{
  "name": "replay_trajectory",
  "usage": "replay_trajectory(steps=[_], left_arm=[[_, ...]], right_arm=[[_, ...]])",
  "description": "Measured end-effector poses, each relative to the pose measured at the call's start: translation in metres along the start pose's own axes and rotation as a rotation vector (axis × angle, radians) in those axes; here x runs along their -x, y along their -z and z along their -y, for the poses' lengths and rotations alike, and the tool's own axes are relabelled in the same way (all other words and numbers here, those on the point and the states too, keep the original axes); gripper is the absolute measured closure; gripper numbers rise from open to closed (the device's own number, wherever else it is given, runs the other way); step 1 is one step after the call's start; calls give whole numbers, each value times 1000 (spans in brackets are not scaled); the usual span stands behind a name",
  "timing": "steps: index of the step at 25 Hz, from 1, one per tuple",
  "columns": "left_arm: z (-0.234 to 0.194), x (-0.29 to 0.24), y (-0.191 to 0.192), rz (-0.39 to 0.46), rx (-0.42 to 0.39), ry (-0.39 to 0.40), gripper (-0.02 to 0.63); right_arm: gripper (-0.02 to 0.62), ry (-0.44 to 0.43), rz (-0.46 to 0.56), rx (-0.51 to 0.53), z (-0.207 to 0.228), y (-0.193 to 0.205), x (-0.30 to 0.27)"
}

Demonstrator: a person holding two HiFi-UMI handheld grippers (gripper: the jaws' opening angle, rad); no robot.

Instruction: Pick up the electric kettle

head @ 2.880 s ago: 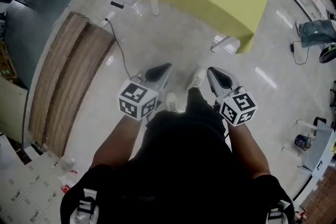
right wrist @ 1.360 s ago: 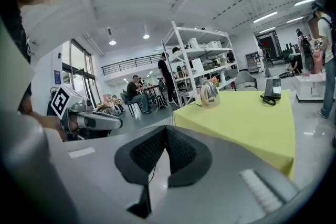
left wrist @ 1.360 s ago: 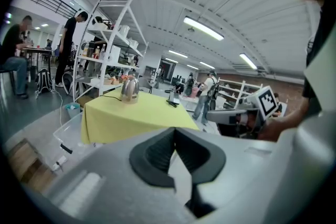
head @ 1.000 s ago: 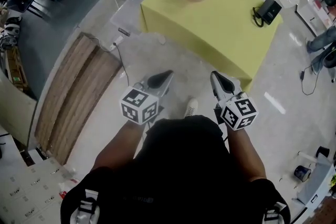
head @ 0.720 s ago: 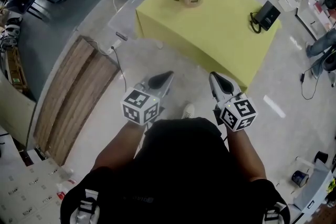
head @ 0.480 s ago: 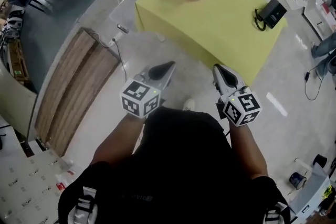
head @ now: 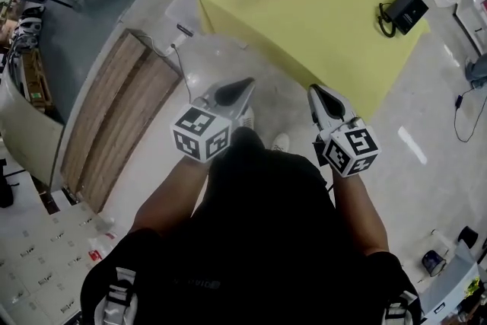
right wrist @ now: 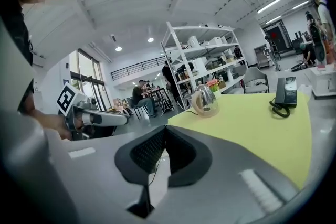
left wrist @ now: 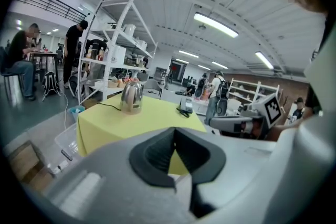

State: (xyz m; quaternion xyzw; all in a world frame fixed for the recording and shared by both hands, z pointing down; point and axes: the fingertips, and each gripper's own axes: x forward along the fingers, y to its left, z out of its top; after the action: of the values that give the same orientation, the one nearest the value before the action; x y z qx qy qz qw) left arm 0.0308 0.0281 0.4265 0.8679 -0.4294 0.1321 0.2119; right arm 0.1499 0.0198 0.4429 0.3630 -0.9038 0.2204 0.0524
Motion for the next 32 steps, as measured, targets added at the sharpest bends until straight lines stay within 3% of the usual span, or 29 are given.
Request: replay_trajectory(steps=[9,17,32], left_arm=[[-13,-22,5,-55,-21,18,604],[-31,-54,-24,-35,-75,64,604],[-164,-65,-72,-10,-69,78,604]], right_arm=[[591,18,4,-8,12,3,-8],[591,75,16,-3,38,-18,-31],[591,82,-67,58,36,-65,-170]])
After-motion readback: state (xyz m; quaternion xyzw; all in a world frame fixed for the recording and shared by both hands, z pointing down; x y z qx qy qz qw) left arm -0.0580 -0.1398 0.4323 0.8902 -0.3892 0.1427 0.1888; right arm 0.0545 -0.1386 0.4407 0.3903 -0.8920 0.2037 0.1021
